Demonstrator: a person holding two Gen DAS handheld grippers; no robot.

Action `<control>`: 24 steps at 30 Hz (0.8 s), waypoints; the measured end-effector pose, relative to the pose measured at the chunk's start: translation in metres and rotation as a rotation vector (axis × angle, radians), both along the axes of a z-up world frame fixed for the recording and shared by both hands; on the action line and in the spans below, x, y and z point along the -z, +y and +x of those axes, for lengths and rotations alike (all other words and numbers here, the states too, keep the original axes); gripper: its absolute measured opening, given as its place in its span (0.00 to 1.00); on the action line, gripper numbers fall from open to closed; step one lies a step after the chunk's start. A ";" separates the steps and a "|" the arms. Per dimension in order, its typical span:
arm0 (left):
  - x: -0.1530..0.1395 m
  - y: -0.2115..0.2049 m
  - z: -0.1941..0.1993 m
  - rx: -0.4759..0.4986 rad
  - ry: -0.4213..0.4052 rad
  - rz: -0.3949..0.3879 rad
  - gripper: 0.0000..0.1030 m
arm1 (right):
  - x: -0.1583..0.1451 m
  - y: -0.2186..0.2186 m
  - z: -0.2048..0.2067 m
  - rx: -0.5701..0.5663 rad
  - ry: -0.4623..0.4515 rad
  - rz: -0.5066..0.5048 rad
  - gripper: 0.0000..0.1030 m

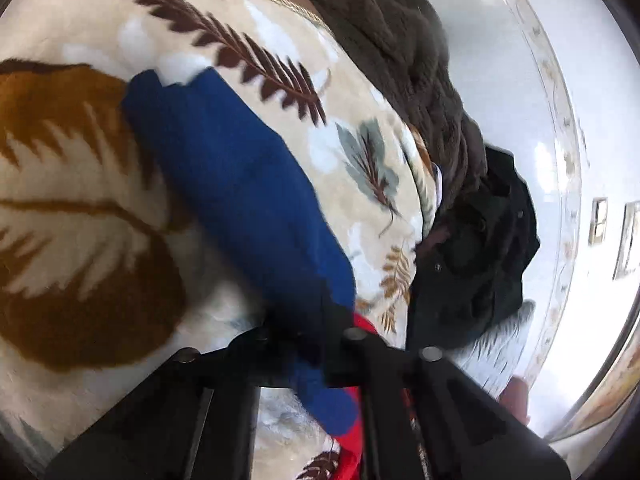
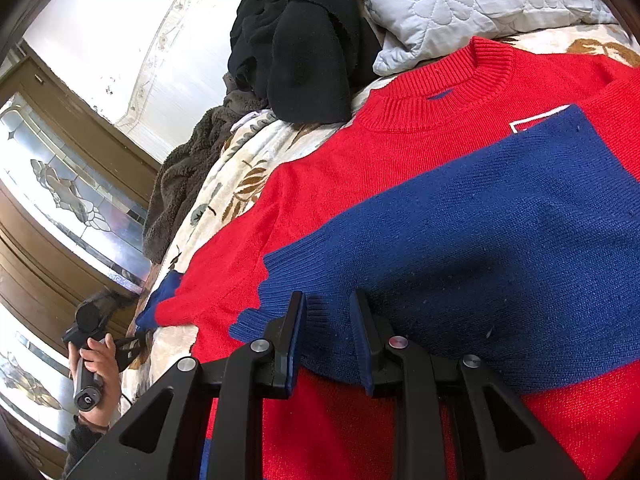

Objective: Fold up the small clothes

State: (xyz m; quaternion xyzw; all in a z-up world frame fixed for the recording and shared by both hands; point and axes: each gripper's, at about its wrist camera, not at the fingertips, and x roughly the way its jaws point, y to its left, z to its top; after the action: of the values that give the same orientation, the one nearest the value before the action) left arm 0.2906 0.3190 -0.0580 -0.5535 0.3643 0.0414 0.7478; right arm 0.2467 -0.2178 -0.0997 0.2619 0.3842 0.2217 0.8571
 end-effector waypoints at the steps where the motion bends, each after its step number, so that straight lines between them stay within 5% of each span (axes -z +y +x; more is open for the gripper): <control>1: -0.010 -0.005 -0.002 0.003 -0.013 0.039 0.04 | -0.001 0.000 0.001 -0.001 0.006 -0.001 0.24; 4: -0.040 -0.023 -0.007 0.050 -0.070 0.121 0.04 | -0.006 0.002 0.004 -0.002 0.027 -0.030 0.24; 8: -0.075 -0.051 -0.015 0.119 -0.137 0.149 0.04 | -0.017 -0.003 -0.001 0.009 0.016 -0.059 0.37; 13: -0.105 -0.098 -0.013 0.210 -0.181 0.174 0.04 | -0.030 -0.034 -0.010 0.059 0.017 -0.144 0.39; 19: -0.118 -0.162 -0.009 0.304 -0.178 0.201 0.04 | -0.044 -0.101 -0.023 0.183 -0.004 -0.250 0.45; 24: -0.116 -0.226 -0.008 0.400 -0.157 0.226 0.04 | -0.022 -0.144 -0.029 0.247 0.032 -0.252 0.45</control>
State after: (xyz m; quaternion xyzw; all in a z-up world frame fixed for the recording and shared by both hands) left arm 0.2829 0.0930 0.0585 -0.3846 0.4003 -0.1101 0.8245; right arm 0.2180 -0.3619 -0.0780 0.2011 0.3876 0.0605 0.8976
